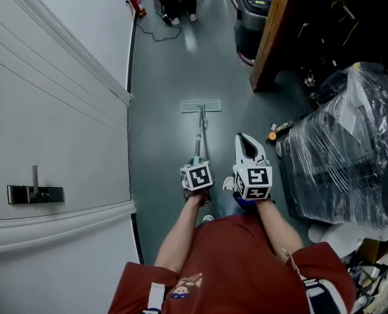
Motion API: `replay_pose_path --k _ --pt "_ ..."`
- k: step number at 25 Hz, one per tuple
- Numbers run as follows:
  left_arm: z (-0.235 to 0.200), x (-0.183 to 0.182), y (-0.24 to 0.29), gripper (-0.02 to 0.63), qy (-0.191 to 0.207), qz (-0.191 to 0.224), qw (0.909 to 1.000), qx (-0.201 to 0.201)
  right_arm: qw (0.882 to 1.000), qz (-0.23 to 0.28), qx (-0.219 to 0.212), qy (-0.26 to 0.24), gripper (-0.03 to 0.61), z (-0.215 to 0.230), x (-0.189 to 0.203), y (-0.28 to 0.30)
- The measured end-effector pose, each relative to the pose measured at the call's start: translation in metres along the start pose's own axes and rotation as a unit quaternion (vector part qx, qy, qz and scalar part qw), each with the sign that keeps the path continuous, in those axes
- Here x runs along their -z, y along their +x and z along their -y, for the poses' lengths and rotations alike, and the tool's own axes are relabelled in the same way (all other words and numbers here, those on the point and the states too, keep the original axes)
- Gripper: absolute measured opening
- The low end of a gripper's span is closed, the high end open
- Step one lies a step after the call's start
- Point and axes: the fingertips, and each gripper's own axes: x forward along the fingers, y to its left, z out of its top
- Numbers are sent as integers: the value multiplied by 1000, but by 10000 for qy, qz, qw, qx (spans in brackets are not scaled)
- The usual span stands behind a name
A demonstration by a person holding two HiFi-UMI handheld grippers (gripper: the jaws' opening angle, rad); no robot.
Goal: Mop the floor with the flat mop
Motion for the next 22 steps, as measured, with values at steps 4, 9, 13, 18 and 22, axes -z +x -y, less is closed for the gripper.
replay_pose_path --k 4,9,13,18,22 --pt "13 -30 16 124 15 58 10000 -54 9999 78 -77 53 18 20 -16 29" --pt "34 -58 39 124 -33 22 9999 -129 9998 90 -134 97 18 51 -26 57" --pt "43 -81 56 124 -98 13 9998 -166 9998 65 -172 87 18 71 -32 80" --pt "40 -117 77 124 -138 23 9998 -171 9999 -6 -143 65 18 82 -42 116" --pt "30 -148 103 124 -100 58 9998 -160 9999 -121 -87 3 18 88 -43 154"
